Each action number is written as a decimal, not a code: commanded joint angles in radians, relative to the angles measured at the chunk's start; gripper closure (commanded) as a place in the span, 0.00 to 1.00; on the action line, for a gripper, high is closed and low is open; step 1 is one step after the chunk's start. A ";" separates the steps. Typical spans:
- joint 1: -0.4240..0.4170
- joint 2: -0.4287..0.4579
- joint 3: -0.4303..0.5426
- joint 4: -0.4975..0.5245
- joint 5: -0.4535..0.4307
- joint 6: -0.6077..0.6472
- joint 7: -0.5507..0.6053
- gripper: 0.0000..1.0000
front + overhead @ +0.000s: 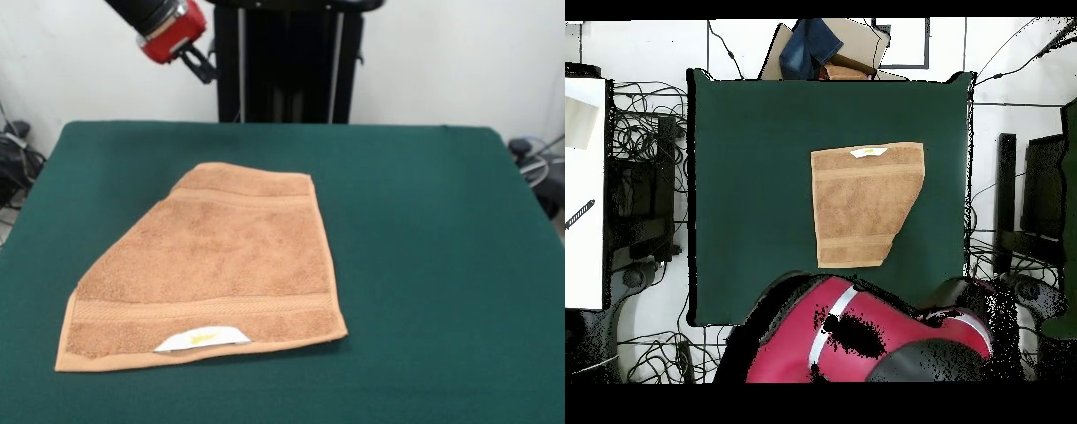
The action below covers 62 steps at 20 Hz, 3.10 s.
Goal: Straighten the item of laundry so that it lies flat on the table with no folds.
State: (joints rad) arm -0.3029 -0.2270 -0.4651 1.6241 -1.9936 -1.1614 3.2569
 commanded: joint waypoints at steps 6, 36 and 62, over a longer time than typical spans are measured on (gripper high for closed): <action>0.073 0.081 0.131 -0.126 0.152 0.105 0.302 1.00; 0.164 0.083 0.128 -0.349 0.101 -0.255 0.589 1.00; 0.157 0.289 0.182 -0.439 0.259 0.134 0.345 1.00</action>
State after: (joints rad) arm -0.1268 -0.0377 -0.4682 1.2373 -1.7997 -1.1027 3.6246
